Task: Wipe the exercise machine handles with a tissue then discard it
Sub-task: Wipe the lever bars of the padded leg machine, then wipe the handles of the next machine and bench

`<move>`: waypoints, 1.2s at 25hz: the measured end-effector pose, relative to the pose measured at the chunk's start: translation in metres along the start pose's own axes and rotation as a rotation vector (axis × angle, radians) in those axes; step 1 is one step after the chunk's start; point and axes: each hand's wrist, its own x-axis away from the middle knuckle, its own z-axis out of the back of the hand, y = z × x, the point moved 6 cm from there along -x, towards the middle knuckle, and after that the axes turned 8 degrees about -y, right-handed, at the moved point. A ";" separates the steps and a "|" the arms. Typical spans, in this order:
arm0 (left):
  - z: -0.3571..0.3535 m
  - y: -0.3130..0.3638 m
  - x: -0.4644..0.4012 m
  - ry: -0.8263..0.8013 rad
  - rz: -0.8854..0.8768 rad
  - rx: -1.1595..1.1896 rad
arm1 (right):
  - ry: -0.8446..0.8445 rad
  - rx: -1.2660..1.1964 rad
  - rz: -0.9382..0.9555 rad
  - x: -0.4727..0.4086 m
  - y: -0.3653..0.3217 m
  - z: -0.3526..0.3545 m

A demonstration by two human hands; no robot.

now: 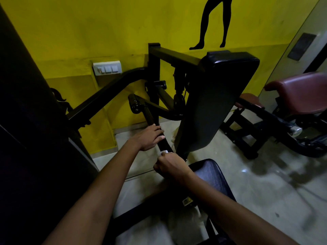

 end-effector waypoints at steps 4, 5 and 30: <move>-0.004 0.007 0.011 -0.016 0.005 0.018 | 0.047 -0.080 0.004 0.017 -0.001 0.004; -0.005 0.011 0.016 -0.039 0.009 0.016 | 0.078 -0.148 -0.016 0.024 0.002 0.005; -0.038 0.159 0.352 0.421 0.518 0.283 | 0.582 -0.986 -0.031 0.188 -0.052 0.051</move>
